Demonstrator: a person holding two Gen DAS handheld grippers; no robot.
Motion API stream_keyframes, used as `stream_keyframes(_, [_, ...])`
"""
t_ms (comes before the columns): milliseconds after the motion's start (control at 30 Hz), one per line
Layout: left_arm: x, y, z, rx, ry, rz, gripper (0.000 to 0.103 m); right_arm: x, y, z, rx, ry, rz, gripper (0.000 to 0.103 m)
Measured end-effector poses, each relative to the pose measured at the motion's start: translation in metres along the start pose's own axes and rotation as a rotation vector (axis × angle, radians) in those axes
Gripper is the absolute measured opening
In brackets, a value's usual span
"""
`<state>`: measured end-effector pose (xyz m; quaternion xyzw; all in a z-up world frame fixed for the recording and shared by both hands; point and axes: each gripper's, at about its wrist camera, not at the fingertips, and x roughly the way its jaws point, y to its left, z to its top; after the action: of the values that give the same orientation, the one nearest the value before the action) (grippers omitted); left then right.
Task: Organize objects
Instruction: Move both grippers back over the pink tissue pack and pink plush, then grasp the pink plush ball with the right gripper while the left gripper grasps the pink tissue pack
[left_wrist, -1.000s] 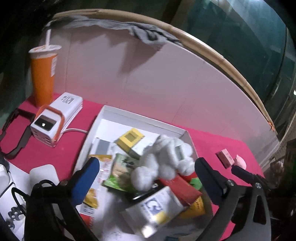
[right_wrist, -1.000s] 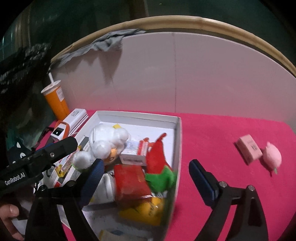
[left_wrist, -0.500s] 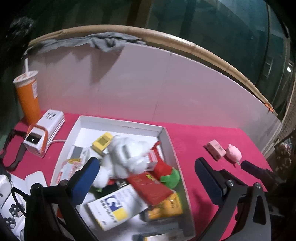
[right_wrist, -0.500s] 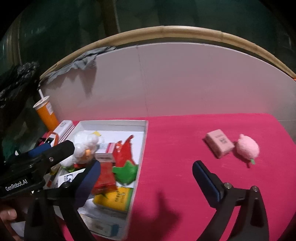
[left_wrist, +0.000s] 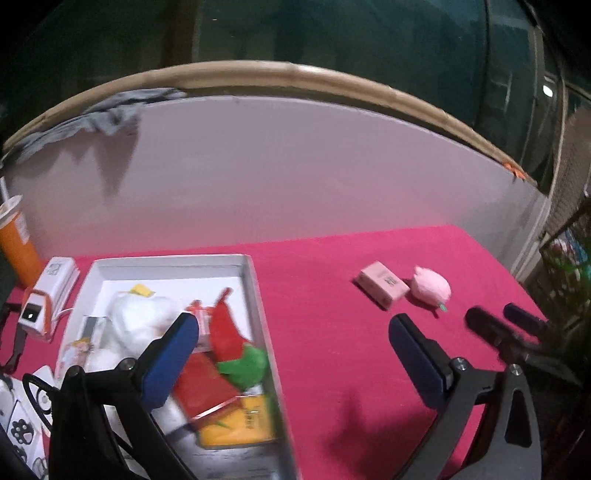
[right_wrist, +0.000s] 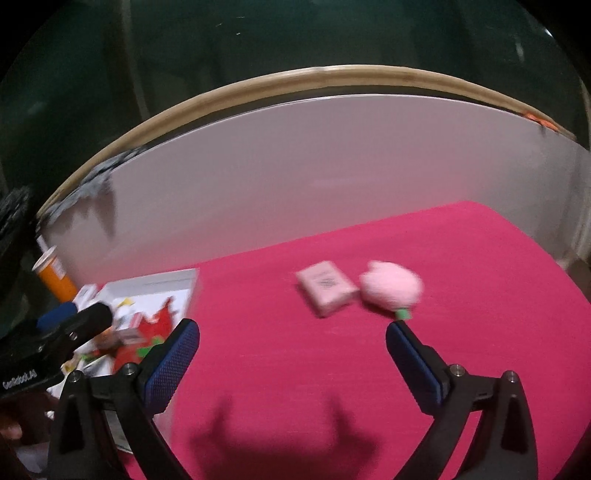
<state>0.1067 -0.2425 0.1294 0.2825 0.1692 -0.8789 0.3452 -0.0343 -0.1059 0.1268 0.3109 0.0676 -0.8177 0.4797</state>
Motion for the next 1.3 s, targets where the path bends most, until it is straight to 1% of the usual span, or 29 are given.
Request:
stream_keyframes(133, [0.021,-0.032,-0.003,0.059,0.045,-0.018,0.103,0.0,-0.041,0.002,0.052,0.004,-0.079,0.103])
stream_keyframes(233, [0.039,-0.056,-0.003,0.103,0.073,-0.028,0.103,0.0,-0.071,0.003,0.086,0.009,-0.105,0.103])
stream_keyframes(300, [0.055,-0.069,-0.002,0.123,0.092,-0.032,0.103,0.005,-0.088,0.004,0.085,0.024,-0.12,0.103])
stream_keyframes(367, [0.075,-0.077,-0.003,0.109,0.123,-0.03,0.103,0.019,-0.1,0.006,0.049,0.049,-0.154,0.103])
stream_keyframes(433, [0.096,-0.08,-0.005,0.058,0.164,-0.01,0.103,0.037,-0.109,0.008,-0.008,0.087,-0.168,0.103])
stream_keyframes(533, [0.115,-0.078,-0.01,-0.013,0.194,0.006,0.102,0.07,-0.118,0.006,-0.103,0.152,-0.145,0.103])
stream_keyframes(667, [0.139,-0.075,-0.017,-0.029,0.232,0.041,0.102,0.115,-0.114,0.004,-0.201,0.236,-0.075,0.103])
stream_keyframes(767, [0.153,-0.075,-0.017,-0.03,0.252,0.064,0.102,0.142,-0.108,0.005,-0.248,0.26,-0.018,0.102])
stream_keyframes(833, [0.162,-0.08,-0.013,-0.022,0.251,0.073,0.102,0.156,-0.104,0.008,-0.286,0.248,-0.016,0.102])
stream_keyframes(867, [0.168,-0.085,-0.012,-0.02,0.253,0.075,0.102,0.163,-0.103,0.009,-0.299,0.263,-0.018,0.102])
stream_keyframes(933, [0.177,-0.089,-0.011,-0.022,0.261,0.075,0.102,0.174,-0.106,0.014,-0.287,0.291,0.015,0.096])
stream_keyframes(967, [0.181,-0.089,-0.011,-0.025,0.267,0.071,0.102,0.175,-0.109,0.017,-0.277,0.284,0.035,0.087])
stream_keyframes(1000, [0.187,-0.092,-0.01,-0.032,0.274,0.069,0.102,0.174,-0.113,0.021,-0.267,0.273,0.04,0.067])
stream_keyframes(1033, [0.192,-0.095,-0.01,-0.046,0.282,0.068,0.102,0.173,-0.116,0.022,-0.262,0.266,0.043,0.06])
stream_keyframes(1100, [0.2,-0.1,-0.008,-0.073,0.289,0.053,0.102,0.167,-0.13,0.022,-0.239,0.267,0.03,0.057])
stream_keyframes(1167, [0.207,-0.109,-0.007,-0.092,0.284,0.044,0.102,0.158,-0.143,0.02,-0.215,0.261,-0.014,0.057])
stream_keyframes(1233, [0.215,-0.122,-0.006,-0.1,0.274,0.039,0.102,0.146,-0.162,0.016,-0.171,0.246,-0.062,0.057])
stream_keyframes(1300, [0.222,-0.133,-0.005,-0.103,0.268,0.04,0.102,0.135,-0.179,0.013,-0.105,0.232,-0.071,0.057])
